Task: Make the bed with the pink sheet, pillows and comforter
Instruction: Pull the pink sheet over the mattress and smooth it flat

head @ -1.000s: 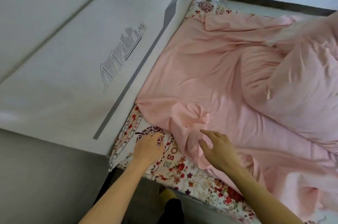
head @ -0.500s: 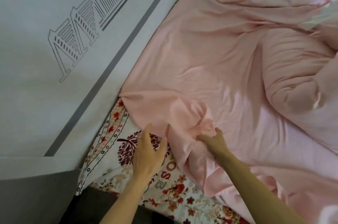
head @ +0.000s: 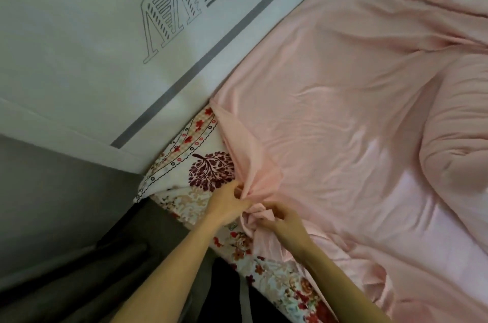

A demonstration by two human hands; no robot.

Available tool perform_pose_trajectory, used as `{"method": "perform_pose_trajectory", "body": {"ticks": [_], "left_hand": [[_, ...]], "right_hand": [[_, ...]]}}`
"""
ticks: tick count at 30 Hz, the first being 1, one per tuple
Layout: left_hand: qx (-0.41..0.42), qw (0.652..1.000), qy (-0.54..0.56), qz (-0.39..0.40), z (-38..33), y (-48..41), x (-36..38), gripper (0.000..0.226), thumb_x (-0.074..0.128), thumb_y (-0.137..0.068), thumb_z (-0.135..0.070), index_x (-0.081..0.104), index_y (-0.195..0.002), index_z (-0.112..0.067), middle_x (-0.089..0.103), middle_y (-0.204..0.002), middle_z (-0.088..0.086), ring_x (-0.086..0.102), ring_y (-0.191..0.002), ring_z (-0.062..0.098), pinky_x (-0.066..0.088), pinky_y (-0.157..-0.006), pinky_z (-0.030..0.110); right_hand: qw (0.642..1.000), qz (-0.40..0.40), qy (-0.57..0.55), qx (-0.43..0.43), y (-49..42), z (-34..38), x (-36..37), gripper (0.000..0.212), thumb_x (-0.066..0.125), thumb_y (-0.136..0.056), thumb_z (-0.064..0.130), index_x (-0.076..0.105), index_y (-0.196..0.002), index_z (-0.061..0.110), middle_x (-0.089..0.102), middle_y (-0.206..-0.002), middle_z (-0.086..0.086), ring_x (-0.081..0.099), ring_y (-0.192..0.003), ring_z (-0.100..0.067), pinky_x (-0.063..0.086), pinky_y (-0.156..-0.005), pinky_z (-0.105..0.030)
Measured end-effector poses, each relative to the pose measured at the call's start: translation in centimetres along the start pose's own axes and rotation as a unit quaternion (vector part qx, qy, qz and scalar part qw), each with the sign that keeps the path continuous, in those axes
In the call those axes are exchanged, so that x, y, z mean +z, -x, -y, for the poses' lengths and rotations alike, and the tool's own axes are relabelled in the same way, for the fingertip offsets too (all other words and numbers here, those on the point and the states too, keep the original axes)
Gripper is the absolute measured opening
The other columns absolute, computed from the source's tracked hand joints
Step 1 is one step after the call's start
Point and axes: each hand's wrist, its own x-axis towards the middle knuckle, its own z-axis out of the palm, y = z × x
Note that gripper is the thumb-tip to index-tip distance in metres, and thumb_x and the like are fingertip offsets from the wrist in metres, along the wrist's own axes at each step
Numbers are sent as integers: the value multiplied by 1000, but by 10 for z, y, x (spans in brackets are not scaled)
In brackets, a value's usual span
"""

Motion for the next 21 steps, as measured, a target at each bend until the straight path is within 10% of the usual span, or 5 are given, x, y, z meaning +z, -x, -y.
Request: {"method": "perform_pose_trajectory", "body": {"ticks": [4, 11, 21], "left_hand": [[-8, 1000, 12, -13, 27, 17, -1, 28, 67, -85, -23, 58, -111, -26, 65, -98, -11, 62, -89, 9, 53, -79, 30], [-34, 985, 129, -113, 88, 44, -23, 27, 64, -84, -5, 54, -89, -29, 61, -82, -12, 57, -74, -3, 44, -71, 15], [-113, 950, 268, -111, 170, 24, -56, 9, 52, -97, -28, 59, -100, -33, 62, -103, -10, 58, -94, 4, 45, -74, 20]], "right_hand": [[1000, -10, -11, 26, -12, 5, -5, 29, 76, -83, 32, 69, -105, 16, 74, -101, 2, 69, -96, -18, 57, -87, -35], [996, 11, 29, 78, -51, 43, 41, 96, 65, -64, 81, 40, -134, 19, 58, -121, 2, 64, -102, -18, 53, -94, -44], [932, -41, 361, -2, -109, 87, 143, 103, 10, -60, 102, 61, -95, 19, 71, -89, -1, 69, -79, -24, 58, -80, -44]]}}
